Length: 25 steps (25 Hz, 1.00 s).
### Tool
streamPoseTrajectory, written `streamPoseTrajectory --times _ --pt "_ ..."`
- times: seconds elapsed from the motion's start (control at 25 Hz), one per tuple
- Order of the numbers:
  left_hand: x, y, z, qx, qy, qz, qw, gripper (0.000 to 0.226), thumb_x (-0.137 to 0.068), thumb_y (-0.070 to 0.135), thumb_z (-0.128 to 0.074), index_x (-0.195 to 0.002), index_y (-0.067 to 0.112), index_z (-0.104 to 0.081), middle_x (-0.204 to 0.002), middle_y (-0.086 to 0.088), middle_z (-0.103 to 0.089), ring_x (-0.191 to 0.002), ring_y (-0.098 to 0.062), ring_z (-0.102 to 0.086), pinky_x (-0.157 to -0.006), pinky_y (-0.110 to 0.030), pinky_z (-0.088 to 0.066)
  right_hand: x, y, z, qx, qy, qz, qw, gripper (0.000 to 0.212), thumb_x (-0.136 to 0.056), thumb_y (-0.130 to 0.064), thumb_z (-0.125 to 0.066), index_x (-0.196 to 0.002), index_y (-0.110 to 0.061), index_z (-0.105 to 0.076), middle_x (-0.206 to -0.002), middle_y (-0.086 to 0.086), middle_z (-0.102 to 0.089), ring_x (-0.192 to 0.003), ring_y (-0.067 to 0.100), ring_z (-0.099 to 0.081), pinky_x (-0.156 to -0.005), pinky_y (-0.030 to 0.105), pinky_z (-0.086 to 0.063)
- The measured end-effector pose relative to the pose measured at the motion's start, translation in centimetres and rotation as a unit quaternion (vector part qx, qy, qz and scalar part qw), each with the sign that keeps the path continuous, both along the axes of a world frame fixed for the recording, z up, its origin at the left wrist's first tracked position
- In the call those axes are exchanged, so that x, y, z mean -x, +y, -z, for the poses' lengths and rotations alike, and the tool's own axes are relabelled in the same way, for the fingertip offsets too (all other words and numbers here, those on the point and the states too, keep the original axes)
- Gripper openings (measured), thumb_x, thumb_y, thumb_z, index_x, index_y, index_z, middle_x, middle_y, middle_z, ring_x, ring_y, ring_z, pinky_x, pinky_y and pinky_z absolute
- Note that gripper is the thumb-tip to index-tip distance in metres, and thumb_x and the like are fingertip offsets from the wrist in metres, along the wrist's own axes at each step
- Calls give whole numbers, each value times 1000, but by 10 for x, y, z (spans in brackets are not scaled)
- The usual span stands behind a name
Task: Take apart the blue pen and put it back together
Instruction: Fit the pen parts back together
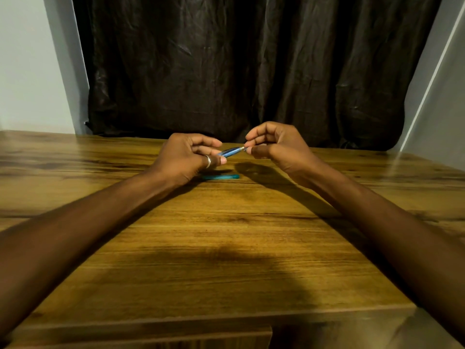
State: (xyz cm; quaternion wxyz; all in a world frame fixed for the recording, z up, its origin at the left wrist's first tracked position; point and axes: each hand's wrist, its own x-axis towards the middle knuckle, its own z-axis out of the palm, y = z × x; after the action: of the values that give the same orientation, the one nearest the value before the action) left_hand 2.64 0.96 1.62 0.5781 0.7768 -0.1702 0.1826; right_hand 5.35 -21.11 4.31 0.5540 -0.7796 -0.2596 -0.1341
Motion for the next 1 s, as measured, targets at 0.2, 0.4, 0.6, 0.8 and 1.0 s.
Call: streamPoseTrajectory --times 0.2,0.4,0.6,0.8,1.0 --pt "1 0 0 -6 -1 -5 1000 37 -72 4 -88 -105 15 -74 -83 4 -80 -80 -3 -76 -65 -12 -54 0 0 0 2 3 5 1000 26 -82 11 -71 -99 -9 -68 -88 7 -73 -77 4 -71 -71 18 -56" --pt "2 0 -1 -19 -1 -15 1000 35 -72 6 -88 -102 18 -74 -85 6 -80 -81 -3 -76 -67 -12 -55 -1 -2 -1 1 5 10 1000 27 -82 9 -72 -98 -13 -69 -88 5 -75 -83 8 -72 -77 22 -58" --pt "4 -2 -1 -34 -2 -13 999 35 -73 5 -88 -102 18 -74 -85 8 -80 -81 -2 -75 -67 -12 -54 1 2 1 12 2 0 1000 27 -82 9 -72 -96 -13 -68 -89 7 -75 -83 9 -72 -75 22 -58" --pt "6 -2 -2 -37 -5 -10 999 35 -73 5 -88 -103 18 -74 -85 2 -80 -82 -4 -76 -70 -14 -57 1 3 2 20 1 -4 1000 26 -82 11 -72 -96 -11 -67 -88 7 -74 -81 9 -71 -79 23 -59" --pt "8 -4 -3 -32 -2 -13 999 36 -73 4 -87 -104 16 -73 -88 1 -79 -81 -4 -75 -69 -14 -57 3 6 4 22 11 -10 1000 25 -82 9 -73 -95 -12 -68 -85 4 -75 -78 6 -72 -76 23 -59"
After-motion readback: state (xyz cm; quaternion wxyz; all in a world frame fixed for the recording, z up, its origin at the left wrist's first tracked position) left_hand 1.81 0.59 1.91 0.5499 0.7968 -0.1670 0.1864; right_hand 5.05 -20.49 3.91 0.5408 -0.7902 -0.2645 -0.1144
